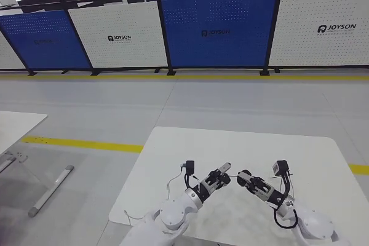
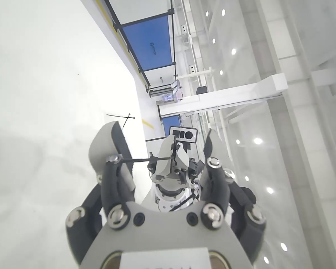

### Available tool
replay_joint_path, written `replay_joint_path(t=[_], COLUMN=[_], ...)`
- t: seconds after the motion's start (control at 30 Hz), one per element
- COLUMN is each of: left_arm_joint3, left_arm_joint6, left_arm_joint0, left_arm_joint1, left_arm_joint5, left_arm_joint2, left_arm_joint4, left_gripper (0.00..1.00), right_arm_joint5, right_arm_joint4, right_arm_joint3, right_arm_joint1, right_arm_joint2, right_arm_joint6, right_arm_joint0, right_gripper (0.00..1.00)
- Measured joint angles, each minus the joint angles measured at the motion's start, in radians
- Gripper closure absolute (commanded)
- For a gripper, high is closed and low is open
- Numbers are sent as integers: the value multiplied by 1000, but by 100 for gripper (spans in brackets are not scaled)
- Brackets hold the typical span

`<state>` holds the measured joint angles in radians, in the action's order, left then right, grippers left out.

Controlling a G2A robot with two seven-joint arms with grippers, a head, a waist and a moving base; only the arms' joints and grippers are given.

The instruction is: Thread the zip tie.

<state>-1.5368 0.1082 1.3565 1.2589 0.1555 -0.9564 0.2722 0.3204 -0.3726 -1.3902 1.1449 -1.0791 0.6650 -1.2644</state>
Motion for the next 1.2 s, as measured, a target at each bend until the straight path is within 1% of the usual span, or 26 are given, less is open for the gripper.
replay_joint_path(t=[0.07,0.17,0.2,0.27,0.33,0.43,0.5,0.6,0.77,0.87,0.9,0.97,1.2], left_arm_joint3=[7,10,10,8,5,-1,-4,-5,-1,2,3,5,6], left_arm_joint6=[3,15,19,29,42,49,51,52,41,35,34,32,33], left_arm_joint0=[-4,-4,-3,1,4,10,12,14,9,6,6,5,6], left_arm_joint1=[1,2,2,1,-1,-2,-2,-2,1,3,3,4,6], left_arm_joint5=[1,10,13,17,19,24,25,26,26,24,24,25,30], left_arm_joint2=[1,0,0,-2,-2,-5,-5,-6,-7,-5,-4,-3,-3], left_arm_joint4=[2,2,0,-9,-20,-25,-28,-34,-30,-33,-33,-35,-40], left_gripper=[88,84,80,68,66,66,67,74,78,86,92,99,100], right_arm_joint5=[0,0,0,0,0,0,0,0,0,0,0,0,0], right_arm_joint4=[0,0,0,0,0,0,0,0,0,0,0,0,0], right_arm_joint3=[0,0,0,0,0,0,0,0,0,0,0,0,0], right_arm_joint1=[0,0,0,0,0,0,0,0,0,0,0,0,0], right_arm_joint2=[0,0,0,0,0,0,0,0,0,0,0,0,0], right_arm_joint6=[0,0,0,0,0,0,0,0,0,0,0,0,0], right_arm_joint0=[0,0,0,0,0,0,0,0,0,0,0,0,0], right_gripper=[100,100,100,100,100,100,100,100,100,100,100,100,100])
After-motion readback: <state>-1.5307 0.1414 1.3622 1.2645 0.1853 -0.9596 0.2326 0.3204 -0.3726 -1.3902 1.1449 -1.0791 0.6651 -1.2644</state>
